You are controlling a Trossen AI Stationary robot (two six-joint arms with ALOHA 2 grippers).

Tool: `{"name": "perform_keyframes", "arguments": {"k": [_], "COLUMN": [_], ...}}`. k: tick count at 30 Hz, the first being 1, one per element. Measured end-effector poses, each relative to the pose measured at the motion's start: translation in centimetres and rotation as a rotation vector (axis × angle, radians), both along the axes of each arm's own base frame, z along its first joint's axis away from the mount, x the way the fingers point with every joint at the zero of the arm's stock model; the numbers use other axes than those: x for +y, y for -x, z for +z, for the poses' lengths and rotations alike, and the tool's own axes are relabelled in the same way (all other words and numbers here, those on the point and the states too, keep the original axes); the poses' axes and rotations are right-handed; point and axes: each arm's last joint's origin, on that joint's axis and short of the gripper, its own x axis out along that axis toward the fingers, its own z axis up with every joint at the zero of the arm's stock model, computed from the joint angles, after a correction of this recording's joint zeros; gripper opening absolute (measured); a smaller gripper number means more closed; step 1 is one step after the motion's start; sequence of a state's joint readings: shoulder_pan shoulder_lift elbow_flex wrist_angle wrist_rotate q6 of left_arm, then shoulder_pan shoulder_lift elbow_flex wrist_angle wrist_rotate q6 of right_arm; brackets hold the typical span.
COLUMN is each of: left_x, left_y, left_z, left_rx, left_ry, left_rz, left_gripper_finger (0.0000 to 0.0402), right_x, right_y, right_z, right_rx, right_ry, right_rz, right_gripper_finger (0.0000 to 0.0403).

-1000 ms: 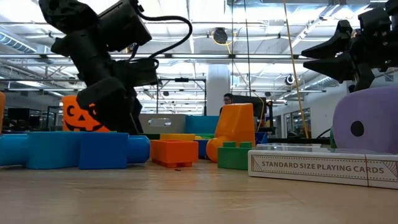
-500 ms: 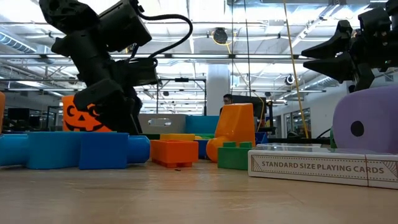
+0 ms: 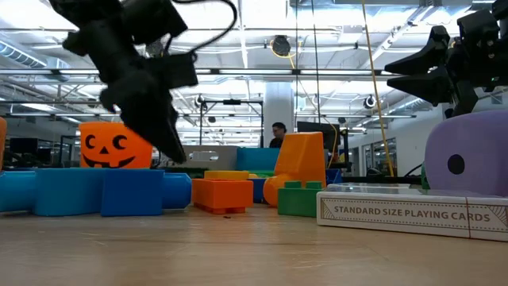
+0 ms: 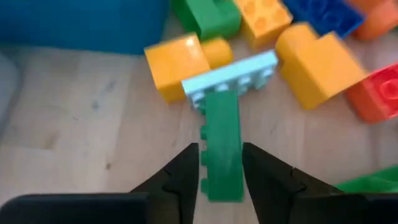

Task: Pick & Place Toys
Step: Put the small green gamepiece into the white bin

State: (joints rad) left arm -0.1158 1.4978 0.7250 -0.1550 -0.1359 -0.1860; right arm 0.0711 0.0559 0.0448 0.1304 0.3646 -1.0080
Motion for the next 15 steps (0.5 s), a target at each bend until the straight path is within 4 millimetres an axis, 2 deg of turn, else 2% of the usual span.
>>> {"name": "perform_keyframes", "arguments": {"k": [6, 9, 12, 15], "left_x": [1.2, 1.7, 1.8, 1.4], "left_y": [1.1, 1.6, 1.6, 1.0], "left_z": [3.6, 4.8, 5.0, 3.9], "left_rx": [-0.137, -0.19, -0.207, -0.166], "left_ry": [-0.012, -0.002, 0.04, 0.042], "left_rz": [0.059, 0.092, 0.149, 0.094], "left_gripper_finger": [0.0039, 0.0006, 0.002, 0.0069], "right_x": [0.0, 0.0, 0.0, 0.0], "right_y": [0.0, 0.0, 0.0, 0.0], "right_z": [0.0, 0.0, 0.0, 0.0], "right_rx": [0.001, 0.001, -0.001, 0.0], "right_ry": [0.0, 0.0, 0.0, 0.0], "right_rz": [0.0, 0.0, -0.001, 0.0], "right_gripper_finger": [0.0169, 0.0169, 0.0169, 0.0169]}}
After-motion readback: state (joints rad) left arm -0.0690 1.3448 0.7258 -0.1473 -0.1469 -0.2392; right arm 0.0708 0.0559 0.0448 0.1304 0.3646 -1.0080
